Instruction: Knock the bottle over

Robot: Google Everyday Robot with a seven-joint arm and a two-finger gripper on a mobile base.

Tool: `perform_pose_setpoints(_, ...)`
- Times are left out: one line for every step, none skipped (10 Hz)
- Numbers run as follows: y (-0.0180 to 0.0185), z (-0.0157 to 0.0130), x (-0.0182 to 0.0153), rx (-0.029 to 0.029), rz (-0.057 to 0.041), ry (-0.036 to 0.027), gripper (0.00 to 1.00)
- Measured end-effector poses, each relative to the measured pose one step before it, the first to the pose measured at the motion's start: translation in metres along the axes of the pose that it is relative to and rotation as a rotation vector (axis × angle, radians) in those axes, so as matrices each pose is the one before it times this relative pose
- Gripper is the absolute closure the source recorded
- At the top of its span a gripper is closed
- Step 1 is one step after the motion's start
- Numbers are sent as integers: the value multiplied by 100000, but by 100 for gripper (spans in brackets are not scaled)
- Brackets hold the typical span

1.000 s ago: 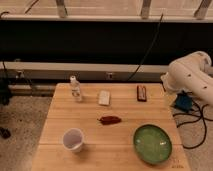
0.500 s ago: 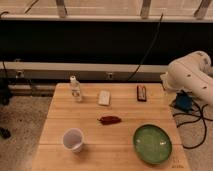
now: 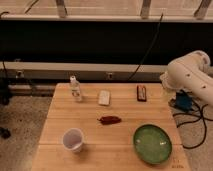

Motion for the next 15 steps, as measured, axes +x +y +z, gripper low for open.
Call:
perform_pose_setpoints(-74, -72, -1614, -10, -768, -1550, 70)
perform_pose_setpoints(-317, -105, -1962, 141, -1031, -1698, 81)
perform_pose_setpoints(-426, -38, -1762, 41, -1060, -1636, 92)
perform_pose_setpoints(-343, -32, -1160, 19, -806, -1031, 97)
perform_pose_setpoints(-551, 17, -1713, 103, -1351, -1474, 100)
perform_pose_setpoints(-518, 168, -1395, 60, -1003, -1380, 100)
perform_pose_setpoints(-523, 352, -1423, -78, -574, -1563, 100)
perform_pose_setpoints(-514, 560, -1752, -156, -895, -1804, 100)
perform_pose_setpoints(-416, 449, -1532, -3, -1123, -1501, 100)
perform_pose_setpoints(-259, 328, -960, 28, -869, -844, 100)
perform_pose_setpoints(-346, 438, -1448, 49, -1225, -1269, 100)
perform_pose_setpoints(-302, 407, -1329, 15, -1575, -1235, 100)
perform_pose_setpoints(-177, 444, -1097, 140, -1233, -982, 100)
perform_pose_setpoints(-233, 437, -1023, 289, -1091, -674, 100)
perform_pose_setpoints(-257, 776, -1614, -191, -1762, -1391, 100)
